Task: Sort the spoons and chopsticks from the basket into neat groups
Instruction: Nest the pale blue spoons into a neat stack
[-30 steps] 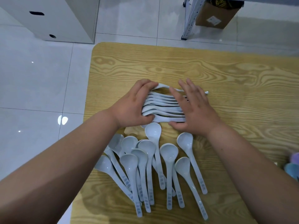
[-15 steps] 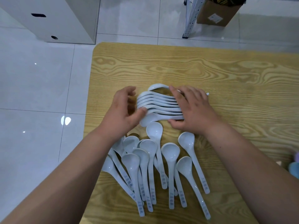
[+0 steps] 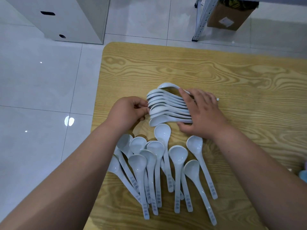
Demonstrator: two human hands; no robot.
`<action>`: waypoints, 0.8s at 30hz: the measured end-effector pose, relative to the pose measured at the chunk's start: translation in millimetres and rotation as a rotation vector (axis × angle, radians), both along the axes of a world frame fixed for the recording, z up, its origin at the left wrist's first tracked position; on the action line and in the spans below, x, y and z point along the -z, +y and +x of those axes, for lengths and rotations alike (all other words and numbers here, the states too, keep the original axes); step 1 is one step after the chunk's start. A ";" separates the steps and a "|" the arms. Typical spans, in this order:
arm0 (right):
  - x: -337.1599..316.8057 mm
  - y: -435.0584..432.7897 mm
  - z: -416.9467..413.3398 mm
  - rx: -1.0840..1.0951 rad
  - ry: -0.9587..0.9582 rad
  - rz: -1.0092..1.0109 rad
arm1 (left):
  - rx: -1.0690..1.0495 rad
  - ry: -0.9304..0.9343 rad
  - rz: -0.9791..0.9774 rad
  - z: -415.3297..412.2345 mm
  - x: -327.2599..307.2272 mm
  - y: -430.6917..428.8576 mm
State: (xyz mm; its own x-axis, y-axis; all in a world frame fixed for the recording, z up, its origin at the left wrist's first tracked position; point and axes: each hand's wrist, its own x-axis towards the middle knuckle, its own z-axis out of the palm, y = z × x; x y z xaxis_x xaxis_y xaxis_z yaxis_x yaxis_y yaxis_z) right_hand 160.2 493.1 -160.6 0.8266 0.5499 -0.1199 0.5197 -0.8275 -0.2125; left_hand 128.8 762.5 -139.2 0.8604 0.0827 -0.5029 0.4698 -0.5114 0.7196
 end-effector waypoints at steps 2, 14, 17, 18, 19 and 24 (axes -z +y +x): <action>-1.3 0.2 0.7 0.004 0.009 -0.006 | 0.006 -0.006 -0.005 2.2 0.9 -1.1; -4.5 1.2 -0.7 -0.026 0.023 -0.012 | -0.307 -0.024 -0.275 -10.8 -6.8 -21.5; -3.0 2.4 -1.7 -0.030 0.017 -0.019 | -0.360 -0.078 -0.237 -11.1 -7.9 -28.5; -2.5 2.3 -1.7 -0.034 0.010 -0.020 | -0.381 -0.104 -0.219 -9.7 -9.1 -30.4; -2.3 2.2 -1.5 -0.037 0.003 -0.019 | -0.401 -0.130 -0.209 -7.9 -10.4 -32.6; -1.5 1.5 -1.3 -0.044 -0.027 -0.017 | -0.414 -0.166 -0.176 2.7 -10.1 -38.5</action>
State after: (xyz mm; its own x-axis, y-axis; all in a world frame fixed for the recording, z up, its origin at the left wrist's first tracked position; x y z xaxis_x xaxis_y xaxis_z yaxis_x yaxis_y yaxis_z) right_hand 158.9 494.7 -159.1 0.8047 0.5840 -0.1070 0.5612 -0.8070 -0.1839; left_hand 131.5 723.9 -129.1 0.8430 0.3616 -0.3982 0.4794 -0.1695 0.8611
